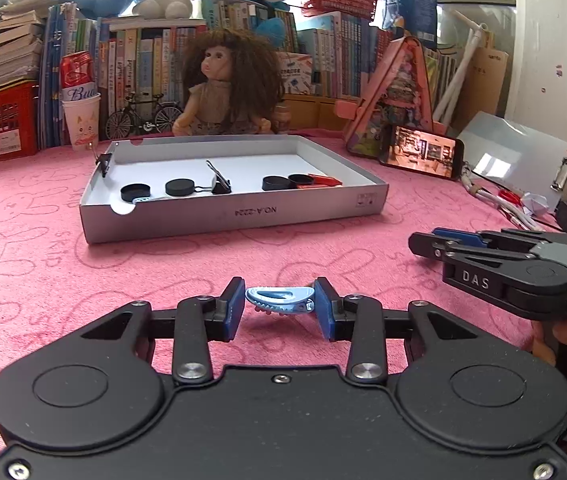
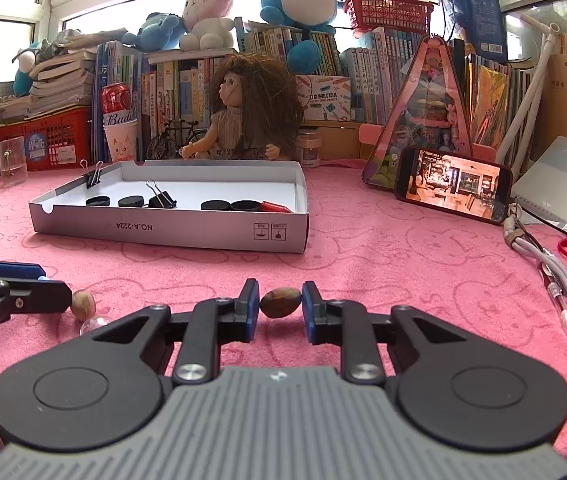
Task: Organize rigid objects
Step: 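Grasp the blue hair clip with the left gripper while the right gripper grasps the brown nut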
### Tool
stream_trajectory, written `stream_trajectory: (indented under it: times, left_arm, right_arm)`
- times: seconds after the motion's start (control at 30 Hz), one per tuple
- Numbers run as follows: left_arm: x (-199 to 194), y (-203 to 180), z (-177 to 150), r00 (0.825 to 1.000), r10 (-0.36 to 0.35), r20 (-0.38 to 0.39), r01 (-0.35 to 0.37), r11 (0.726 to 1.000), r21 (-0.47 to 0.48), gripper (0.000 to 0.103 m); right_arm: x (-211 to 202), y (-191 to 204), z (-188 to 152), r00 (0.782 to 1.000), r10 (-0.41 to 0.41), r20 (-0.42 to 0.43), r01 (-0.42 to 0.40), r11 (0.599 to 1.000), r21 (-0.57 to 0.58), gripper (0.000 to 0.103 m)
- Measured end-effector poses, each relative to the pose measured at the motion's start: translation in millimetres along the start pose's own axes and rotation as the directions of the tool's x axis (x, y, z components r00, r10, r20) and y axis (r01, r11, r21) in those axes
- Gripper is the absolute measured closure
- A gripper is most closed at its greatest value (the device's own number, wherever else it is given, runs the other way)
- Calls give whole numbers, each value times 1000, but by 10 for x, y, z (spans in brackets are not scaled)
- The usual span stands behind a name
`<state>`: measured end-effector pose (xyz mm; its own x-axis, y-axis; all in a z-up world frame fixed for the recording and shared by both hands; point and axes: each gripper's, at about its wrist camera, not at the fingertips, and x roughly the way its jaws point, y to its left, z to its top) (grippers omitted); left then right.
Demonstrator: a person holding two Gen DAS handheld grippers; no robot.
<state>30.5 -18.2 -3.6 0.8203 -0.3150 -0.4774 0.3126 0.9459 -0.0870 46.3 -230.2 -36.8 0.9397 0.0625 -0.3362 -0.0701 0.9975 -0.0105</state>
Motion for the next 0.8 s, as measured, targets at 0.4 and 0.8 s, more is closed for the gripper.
stream_trajectory:
  times: [0.4,0.8]
  left_arm:
    - [7,70,39,999,39,7,-39,999,-30,68]
    - [16,57,60,998,65,15,-65,997,-30,68]
  right_arm:
    - [3,42,7,1000,11,-5,-11,1000,6,76]
    - [30,138,18,999,40,-10,-40,999,4,76]
